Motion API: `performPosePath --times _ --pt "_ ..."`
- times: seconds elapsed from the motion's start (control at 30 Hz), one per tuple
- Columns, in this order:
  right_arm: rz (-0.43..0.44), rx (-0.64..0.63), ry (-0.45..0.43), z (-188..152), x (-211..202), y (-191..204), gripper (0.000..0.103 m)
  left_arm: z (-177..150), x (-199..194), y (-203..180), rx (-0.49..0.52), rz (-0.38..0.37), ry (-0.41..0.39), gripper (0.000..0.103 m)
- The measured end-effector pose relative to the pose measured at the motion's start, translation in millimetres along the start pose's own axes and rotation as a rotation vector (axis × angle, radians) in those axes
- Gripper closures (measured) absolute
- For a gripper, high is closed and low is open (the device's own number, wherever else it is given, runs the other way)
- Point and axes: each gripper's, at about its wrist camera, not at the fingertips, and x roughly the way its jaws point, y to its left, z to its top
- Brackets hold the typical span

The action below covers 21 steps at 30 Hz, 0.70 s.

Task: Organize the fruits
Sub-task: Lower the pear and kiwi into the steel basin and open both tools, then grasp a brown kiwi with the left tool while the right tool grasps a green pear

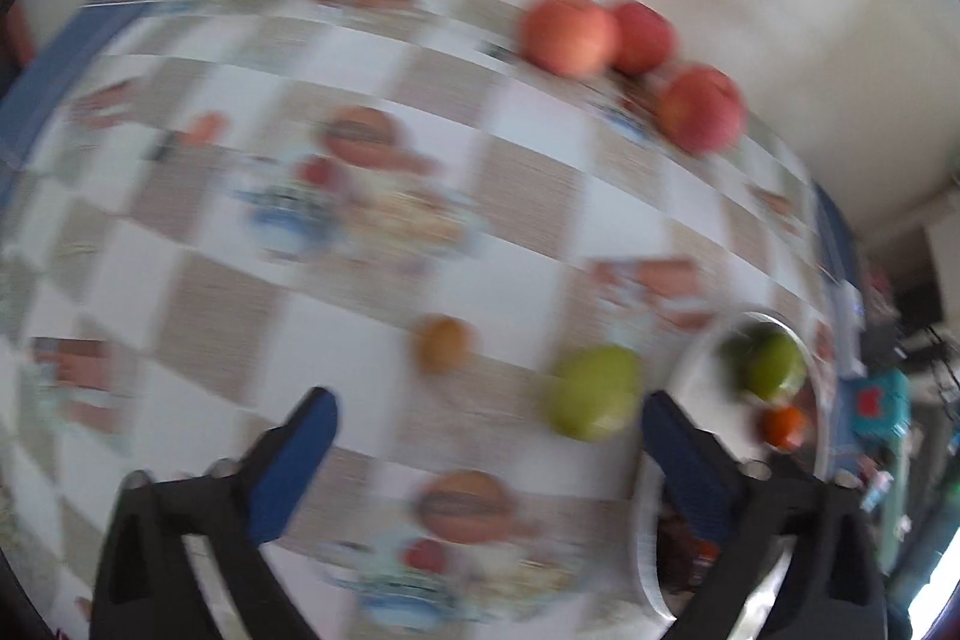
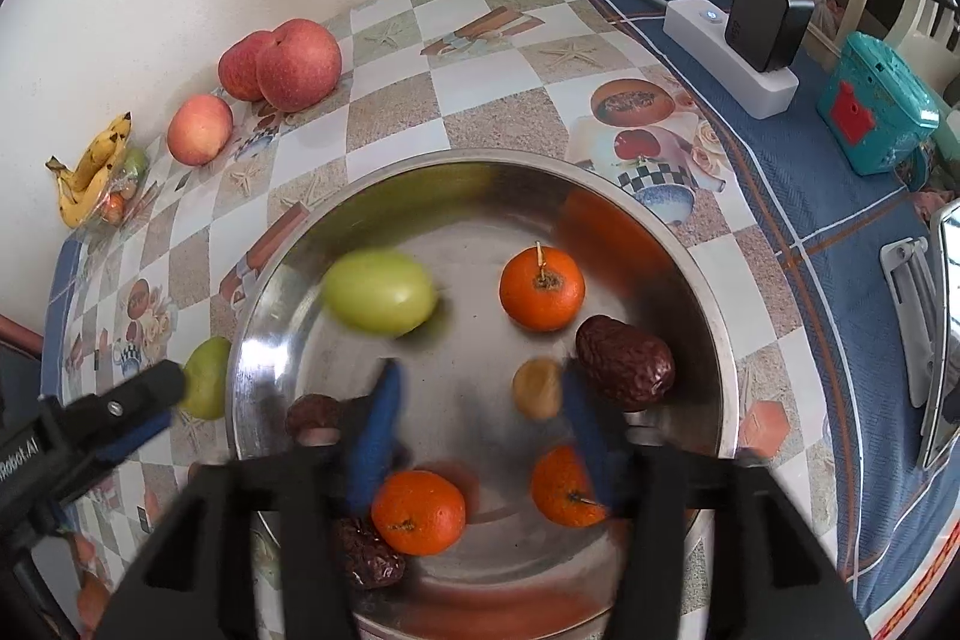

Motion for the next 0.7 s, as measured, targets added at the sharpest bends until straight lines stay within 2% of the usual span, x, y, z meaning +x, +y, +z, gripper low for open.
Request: performPosePath --times 0.13,0.27,0.37,0.47,0.57,0.6,0.67,0.7 --pt "-0.02 -0.04 -0.012 -3.3 1.4 10.9 0.022 4.8 -10.5 32.5 -0.04 0.082 -0.045 0.0" --pt "-0.038 -0.098 -0.023 -9.3 4.2 27.8 0.022 6.6 -13.8 53.2 -0.09 0.103 -0.062 0.0" --pt "-0.017 -0.129 -0.033 -12.1 3.4 38.9 0.022 11.1 -15.1 54.9 -0.078 0.079 -0.064 0.0" --pt "0.017 -0.156 -0.043 -12.5 -0.3 52.1 0.022 16.3 -11.0 50.2 -0.076 0.003 -0.054 0.0" --pt "0.093 -0.154 -0.046 -10.7 -6.2 64.2 0.022 20.2 -3.8 43.6 -0.076 0.005 -0.053 0.002" --pt "0.114 -0.158 -0.045 -9.9 -7.2 68.6 0.022 21.8 -1.8 39.3 -0.071 0.0 -0.049 0.004" --pt "0.143 -0.19 -0.052 -9.5 -11.0 84.3 0.022 25.8 5.7 36.2 -0.057 -0.037 -0.025 0.016" --pt "0.147 -0.208 -0.053 -9.9 -12.1 92.0 0.022 27.0 9.5 35.4 -0.055 -0.053 -0.011 0.018"
